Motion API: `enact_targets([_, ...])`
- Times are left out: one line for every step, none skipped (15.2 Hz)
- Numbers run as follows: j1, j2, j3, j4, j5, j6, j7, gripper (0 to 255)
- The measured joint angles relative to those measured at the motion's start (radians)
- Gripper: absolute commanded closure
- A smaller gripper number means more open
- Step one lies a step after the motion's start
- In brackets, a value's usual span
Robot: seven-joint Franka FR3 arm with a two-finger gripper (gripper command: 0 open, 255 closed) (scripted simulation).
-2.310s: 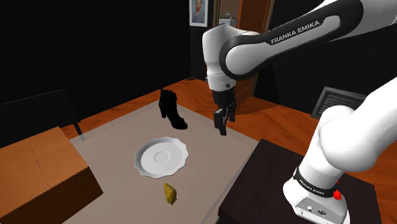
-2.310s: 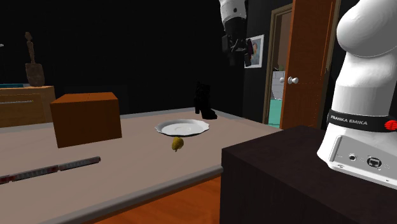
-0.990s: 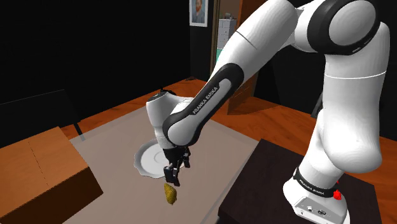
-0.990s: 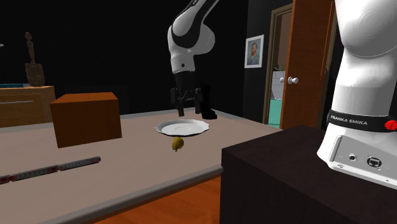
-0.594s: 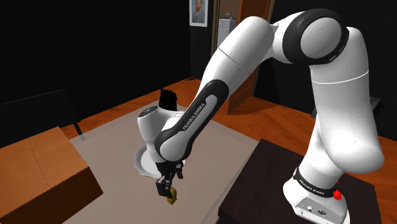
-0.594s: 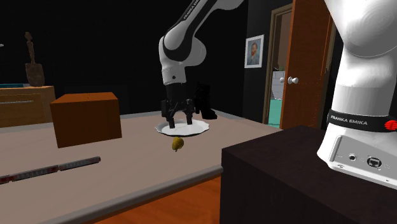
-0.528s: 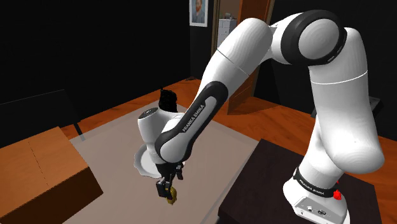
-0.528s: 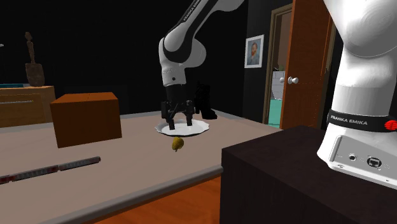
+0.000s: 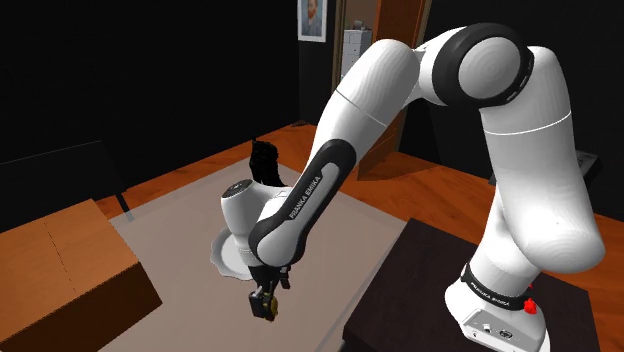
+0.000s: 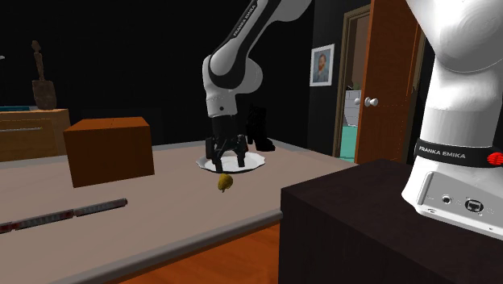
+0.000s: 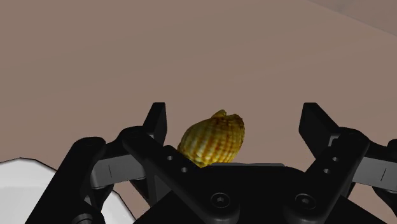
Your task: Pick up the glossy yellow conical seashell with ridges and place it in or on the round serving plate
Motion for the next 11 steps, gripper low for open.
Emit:
enact_targets([0.000,0.000,0.000,0.000,0.000,0.000,0.000,0])
enact_targets([0.000,0.001,0.000,0.000,0.000,0.000,0.000,0])
enact_targets([0.000,0.001,0.000,0.000,0.000,0.000,0.000,255])
enact_targets([0.000,0.001,0.000,0.000,0.000,0.000,0.000,255])
enact_targets([0.000,0.001,0.000,0.000,0.000,0.000,0.000,255])
enact_targets([0.000,0.001,0.000,0.000,0.000,0.000,0.000,255])
enact_targets([0.000,0.001,0.000,0.000,0.000,0.000,0.000,255])
enact_targets([0.000,0.001,0.000,0.000,0.000,0.000,0.000,255])
enact_targets([0.000,0.001,0.000,0.000,0.000,0.000,0.000,255])
enact_targets([0.000,0.001,0.000,0.000,0.000,0.000,0.000,255])
enact_targets([0.000,0.001,0.000,0.000,0.000,0.000,0.000,255])
